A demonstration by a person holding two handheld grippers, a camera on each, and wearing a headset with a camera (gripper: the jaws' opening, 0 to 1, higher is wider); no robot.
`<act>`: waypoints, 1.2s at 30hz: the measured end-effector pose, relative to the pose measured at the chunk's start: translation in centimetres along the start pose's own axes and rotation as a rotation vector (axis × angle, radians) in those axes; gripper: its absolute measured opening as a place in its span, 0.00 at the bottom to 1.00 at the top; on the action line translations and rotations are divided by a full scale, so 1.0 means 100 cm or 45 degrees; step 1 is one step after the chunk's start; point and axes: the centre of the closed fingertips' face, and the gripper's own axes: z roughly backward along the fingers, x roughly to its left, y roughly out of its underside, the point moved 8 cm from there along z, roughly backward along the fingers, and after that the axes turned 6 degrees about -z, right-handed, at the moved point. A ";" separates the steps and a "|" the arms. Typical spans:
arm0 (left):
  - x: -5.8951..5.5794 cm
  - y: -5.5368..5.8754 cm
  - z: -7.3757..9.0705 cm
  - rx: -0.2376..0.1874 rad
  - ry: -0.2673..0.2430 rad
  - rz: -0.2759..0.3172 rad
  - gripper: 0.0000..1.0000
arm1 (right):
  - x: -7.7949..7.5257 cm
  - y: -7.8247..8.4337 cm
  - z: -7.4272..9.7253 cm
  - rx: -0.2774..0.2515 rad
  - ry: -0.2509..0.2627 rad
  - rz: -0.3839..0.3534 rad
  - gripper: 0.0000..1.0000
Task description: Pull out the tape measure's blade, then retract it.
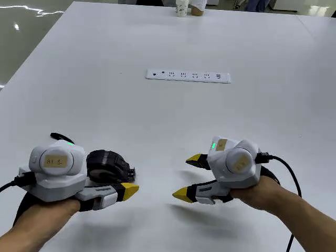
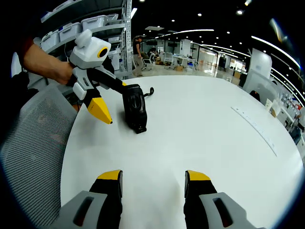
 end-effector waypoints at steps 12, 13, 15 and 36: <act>0.001 0.006 0.009 -0.057 0.021 -0.052 0.89 | 0.006 0.010 0.019 -0.051 0.077 -0.079 0.58; 0.001 0.006 0.011 -0.069 0.027 -0.060 0.89 | 0.007 0.011 0.022 -0.060 0.084 -0.085 0.58; 0.000 0.006 0.013 -0.089 0.043 -0.072 0.90 | 0.008 0.011 0.025 -0.085 0.103 -0.100 0.59; -0.013 0.010 0.041 -0.208 0.158 -0.183 0.99 | 0.032 0.030 0.051 -0.210 0.213 -0.208 0.73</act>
